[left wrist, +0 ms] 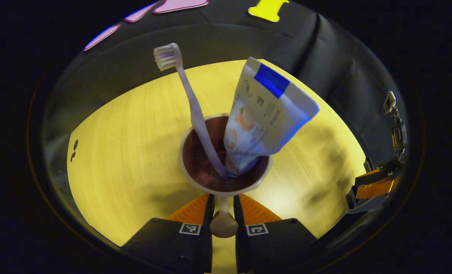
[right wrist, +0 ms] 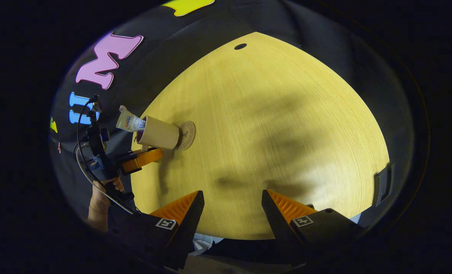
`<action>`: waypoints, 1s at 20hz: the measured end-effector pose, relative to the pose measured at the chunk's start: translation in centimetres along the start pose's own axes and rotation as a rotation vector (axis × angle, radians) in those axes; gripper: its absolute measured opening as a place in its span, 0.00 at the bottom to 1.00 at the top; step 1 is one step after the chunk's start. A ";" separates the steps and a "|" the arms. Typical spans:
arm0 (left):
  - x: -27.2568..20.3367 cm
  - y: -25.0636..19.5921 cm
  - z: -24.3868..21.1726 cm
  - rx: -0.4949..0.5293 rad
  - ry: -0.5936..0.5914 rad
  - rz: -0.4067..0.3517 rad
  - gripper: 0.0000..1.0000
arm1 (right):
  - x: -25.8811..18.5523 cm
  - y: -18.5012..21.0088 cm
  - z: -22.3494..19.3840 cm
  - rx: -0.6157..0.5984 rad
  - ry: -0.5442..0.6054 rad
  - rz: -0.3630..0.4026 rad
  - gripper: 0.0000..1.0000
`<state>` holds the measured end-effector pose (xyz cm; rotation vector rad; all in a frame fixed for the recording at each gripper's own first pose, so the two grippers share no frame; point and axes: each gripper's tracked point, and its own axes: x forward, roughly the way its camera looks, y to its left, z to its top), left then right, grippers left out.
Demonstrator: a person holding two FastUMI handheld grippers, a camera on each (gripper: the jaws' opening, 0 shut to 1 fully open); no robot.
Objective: Put the toothbrush and toothpaste on the desktop into the cup, then pick up the cup and place it on the coaster on the desktop.
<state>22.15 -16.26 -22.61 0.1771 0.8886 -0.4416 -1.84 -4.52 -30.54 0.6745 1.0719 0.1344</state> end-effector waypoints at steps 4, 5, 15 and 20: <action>1.3 -1.7 0.9 0.026 0.005 -0.011 0.29 | -1.7 -0.5 -0.5 0.028 -0.013 -0.006 0.93; 1.5 -1.8 1.0 0.030 0.008 -0.008 0.33 | -2.3 -0.7 -0.7 0.029 -0.015 -0.016 0.93; 1.5 -1.8 1.4 0.058 -0.012 -0.003 0.70 | -2.8 -1.5 -0.7 0.065 -0.023 -0.030 0.94; 0.4 -1.1 0.6 0.041 -0.028 0.039 0.98 | -3.0 -0.4 -0.8 0.053 -0.032 -0.023 0.94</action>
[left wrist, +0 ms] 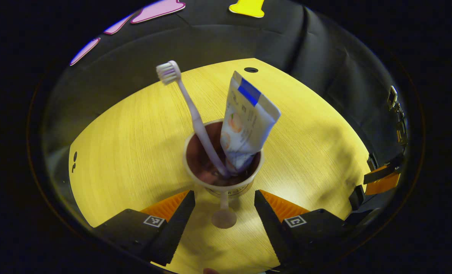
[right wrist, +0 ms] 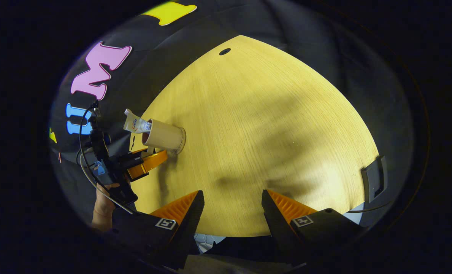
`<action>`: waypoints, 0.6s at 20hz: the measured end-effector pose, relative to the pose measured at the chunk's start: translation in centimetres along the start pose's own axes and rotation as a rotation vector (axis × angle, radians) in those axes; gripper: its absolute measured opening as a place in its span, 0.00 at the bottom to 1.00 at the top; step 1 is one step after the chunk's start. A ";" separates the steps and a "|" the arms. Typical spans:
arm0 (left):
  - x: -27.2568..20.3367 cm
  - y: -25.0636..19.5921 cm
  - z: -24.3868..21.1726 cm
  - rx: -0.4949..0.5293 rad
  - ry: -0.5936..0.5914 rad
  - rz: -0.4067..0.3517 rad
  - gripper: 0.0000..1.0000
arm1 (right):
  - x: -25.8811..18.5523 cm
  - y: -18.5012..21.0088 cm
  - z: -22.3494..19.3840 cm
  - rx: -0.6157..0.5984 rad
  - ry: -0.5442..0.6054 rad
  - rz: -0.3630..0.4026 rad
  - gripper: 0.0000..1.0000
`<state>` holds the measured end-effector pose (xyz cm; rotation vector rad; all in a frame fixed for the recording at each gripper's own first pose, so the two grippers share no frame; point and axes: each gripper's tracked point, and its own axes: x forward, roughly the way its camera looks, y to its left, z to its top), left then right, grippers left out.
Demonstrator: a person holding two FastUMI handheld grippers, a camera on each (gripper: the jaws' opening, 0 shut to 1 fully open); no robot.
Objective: Put the toothbrush and toothpaste on the desktop into the cup, then pick up the cup and place it on the coaster on the desktop.
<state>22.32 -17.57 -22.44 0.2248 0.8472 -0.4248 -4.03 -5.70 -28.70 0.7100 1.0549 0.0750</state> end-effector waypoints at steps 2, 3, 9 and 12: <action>-1.3 -0.1 -0.3 -0.013 -0.023 -0.002 0.98 | -0.2 0.6 0.1 -0.005 -0.004 0.004 0.94; -2.1 -0.1 -0.4 -0.024 -0.039 -0.004 0.98 | -0.3 1.1 0.0 -0.006 -0.006 0.007 0.94; -8.6 1.6 -1.3 -0.092 -0.155 0.040 0.98 | -0.2 4.6 -1.3 -0.049 -0.002 0.023 0.94; -13.4 3.5 -1.3 -0.149 -0.261 0.083 0.98 | -0.5 7.7 -2.2 -0.086 -0.008 0.055 0.94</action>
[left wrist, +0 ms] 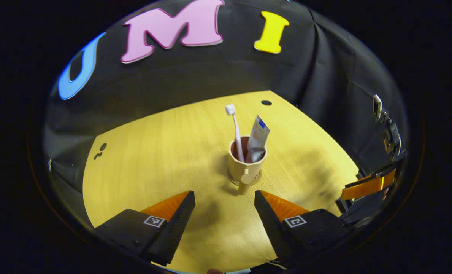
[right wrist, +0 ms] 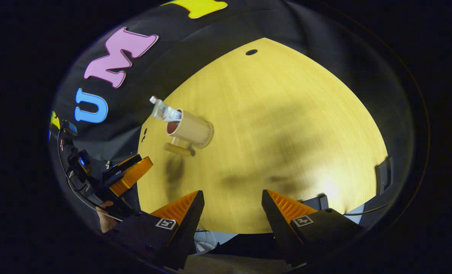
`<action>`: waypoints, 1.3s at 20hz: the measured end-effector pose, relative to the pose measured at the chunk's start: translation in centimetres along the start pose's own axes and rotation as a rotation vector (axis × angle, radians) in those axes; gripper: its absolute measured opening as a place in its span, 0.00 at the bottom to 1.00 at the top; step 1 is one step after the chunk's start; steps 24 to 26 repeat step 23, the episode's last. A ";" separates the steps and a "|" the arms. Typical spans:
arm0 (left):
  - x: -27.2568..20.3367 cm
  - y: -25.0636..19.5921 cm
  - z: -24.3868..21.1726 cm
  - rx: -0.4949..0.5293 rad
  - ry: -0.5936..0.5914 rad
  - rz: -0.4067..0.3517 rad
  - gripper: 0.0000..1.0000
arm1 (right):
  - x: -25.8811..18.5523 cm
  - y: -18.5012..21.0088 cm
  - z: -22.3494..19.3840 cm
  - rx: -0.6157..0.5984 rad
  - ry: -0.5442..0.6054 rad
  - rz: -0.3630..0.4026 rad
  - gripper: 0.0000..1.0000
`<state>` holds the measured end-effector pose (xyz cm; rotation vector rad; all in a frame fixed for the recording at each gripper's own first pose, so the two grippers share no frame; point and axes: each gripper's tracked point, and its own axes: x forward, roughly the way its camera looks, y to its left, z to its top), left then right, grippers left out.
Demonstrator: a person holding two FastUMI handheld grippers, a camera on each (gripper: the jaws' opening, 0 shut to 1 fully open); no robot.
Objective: Put the toothbrush and toothpaste on the desktop into the cup, then pick up the cup and place it on the coaster on the desktop.
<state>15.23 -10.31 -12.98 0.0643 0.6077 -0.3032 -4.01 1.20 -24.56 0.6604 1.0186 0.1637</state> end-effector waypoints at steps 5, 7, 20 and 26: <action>-7.3 3.7 1.4 -0.072 -0.175 0.036 0.98 | -0.9 5.4 -0.9 -0.077 -0.011 0.041 0.94; -9.4 4.8 1.2 -0.083 -0.206 0.058 0.98 | -1.6 7.7 -1.2 -0.096 -0.025 0.068 0.94; -15.4 6.2 -2.9 -0.209 -0.278 0.052 0.99 | -3.2 15.1 -3.2 -0.171 -0.062 0.137 0.94; -15.5 6.6 -3.7 -0.239 -0.267 0.045 0.97 | -3.1 15.7 -3.6 -0.179 -0.061 0.140 0.94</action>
